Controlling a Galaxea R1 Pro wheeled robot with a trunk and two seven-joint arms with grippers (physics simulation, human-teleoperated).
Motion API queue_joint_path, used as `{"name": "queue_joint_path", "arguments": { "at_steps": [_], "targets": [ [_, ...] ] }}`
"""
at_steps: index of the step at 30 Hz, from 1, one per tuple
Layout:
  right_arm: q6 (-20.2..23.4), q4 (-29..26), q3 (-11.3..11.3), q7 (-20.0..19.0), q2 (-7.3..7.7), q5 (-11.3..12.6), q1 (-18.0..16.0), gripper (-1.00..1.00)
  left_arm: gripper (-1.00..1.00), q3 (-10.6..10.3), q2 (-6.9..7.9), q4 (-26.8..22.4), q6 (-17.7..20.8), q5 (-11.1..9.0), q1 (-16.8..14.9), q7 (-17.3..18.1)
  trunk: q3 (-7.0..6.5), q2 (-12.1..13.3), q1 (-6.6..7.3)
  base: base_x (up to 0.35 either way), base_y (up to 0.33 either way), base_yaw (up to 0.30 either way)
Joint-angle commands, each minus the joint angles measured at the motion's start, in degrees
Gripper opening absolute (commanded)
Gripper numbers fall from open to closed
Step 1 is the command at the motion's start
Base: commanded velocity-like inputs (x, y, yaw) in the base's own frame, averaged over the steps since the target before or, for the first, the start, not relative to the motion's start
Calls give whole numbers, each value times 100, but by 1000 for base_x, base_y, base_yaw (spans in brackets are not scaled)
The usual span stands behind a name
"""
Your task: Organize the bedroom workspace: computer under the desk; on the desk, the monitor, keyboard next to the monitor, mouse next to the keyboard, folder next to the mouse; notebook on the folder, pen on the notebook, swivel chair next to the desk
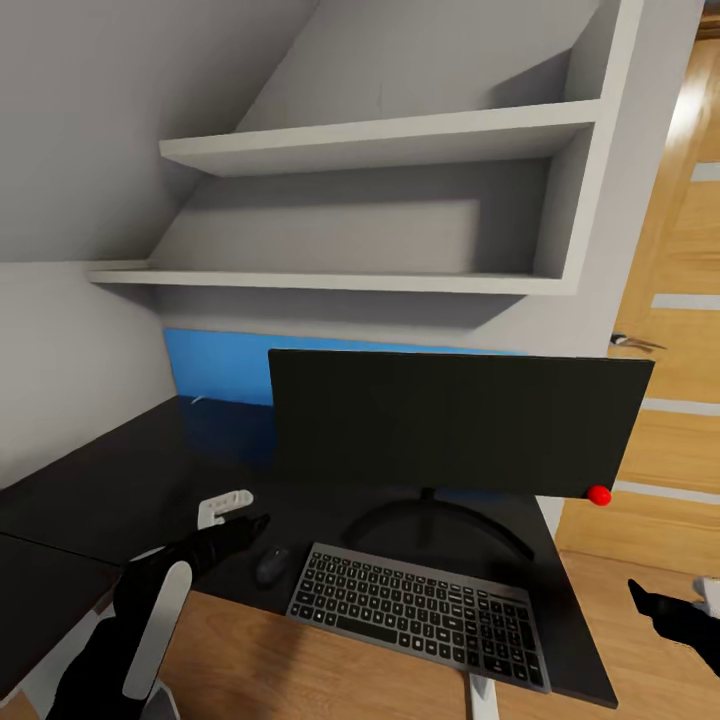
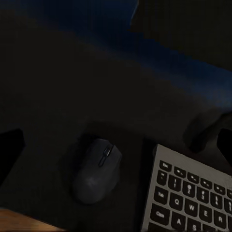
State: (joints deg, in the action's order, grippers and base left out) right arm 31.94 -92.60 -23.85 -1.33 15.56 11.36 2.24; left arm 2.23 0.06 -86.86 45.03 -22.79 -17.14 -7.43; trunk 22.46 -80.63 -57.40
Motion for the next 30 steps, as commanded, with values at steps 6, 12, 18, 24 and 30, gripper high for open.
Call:
{"name": "queue_joint_path", "arguments": {
  "at_steps": [6,12,18,24,30],
  "targets": [
    [631,-12,858,-1,-9,14,-534,100,100,486,-176,-154,-36,-105,313,-174,-103,238,132,0,0,0],
    [861,-12,1488,17,-299,16,-876,100,100,659,-287,-187,-285,-111,610,-201,-210,479,264,0,0,82],
    [1482,-13,2224,19,-627,15,-1222,100,100,792,-360,-192,-722,-226,972,-202,-318,720,396,0,0,240],
    [1739,-13,3129,13,-943,22,-1530,100,100,890,-366,-160,-1120,-610,1341,-201,-426,960,527,0,0,256],
    [2026,-13,3720,26,-1359,17,-1623,100,100,877,-366,-103,-1216,-632,1406,-226,-534,1201,659,0,0,272]
  ]
}}
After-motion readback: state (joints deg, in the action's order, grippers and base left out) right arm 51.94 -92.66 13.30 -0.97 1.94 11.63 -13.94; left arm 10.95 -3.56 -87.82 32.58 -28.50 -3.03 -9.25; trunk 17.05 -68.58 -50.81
